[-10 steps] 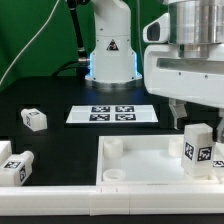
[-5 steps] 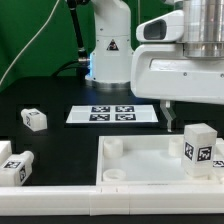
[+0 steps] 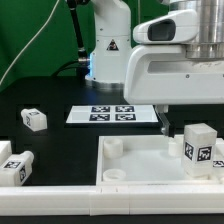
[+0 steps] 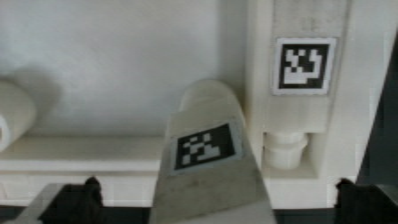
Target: Assemble one leg
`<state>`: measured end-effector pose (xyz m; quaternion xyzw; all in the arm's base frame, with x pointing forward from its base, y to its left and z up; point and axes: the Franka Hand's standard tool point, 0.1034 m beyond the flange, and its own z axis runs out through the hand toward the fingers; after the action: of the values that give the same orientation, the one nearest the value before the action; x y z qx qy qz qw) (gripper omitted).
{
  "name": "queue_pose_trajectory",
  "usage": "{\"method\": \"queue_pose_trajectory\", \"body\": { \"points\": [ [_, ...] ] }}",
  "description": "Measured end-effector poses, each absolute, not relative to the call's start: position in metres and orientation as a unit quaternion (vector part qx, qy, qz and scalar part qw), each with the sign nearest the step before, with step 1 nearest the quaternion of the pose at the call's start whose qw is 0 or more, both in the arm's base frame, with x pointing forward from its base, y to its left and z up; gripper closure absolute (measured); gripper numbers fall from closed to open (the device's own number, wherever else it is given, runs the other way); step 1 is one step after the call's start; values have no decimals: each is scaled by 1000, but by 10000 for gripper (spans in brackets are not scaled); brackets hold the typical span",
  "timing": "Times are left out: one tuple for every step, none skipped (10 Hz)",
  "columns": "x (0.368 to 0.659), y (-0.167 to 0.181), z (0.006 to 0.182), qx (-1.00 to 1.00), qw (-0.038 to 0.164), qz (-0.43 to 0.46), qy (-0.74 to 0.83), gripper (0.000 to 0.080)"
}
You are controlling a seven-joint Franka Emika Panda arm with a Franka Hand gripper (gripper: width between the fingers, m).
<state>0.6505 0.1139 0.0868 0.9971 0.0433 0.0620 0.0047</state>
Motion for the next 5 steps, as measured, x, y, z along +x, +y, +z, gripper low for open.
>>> {"method": "queue_pose_trajectory", "body": {
  "points": [
    [651,114,87,996,6,62,60,150],
    [651,113,87,994,11,62,85,150],
    [651,113,87,994,11,62,86,298],
    [651,112,87,994,11,62,84,298],
    [651,113,87,995,11,62,79,471]
  ]
}}
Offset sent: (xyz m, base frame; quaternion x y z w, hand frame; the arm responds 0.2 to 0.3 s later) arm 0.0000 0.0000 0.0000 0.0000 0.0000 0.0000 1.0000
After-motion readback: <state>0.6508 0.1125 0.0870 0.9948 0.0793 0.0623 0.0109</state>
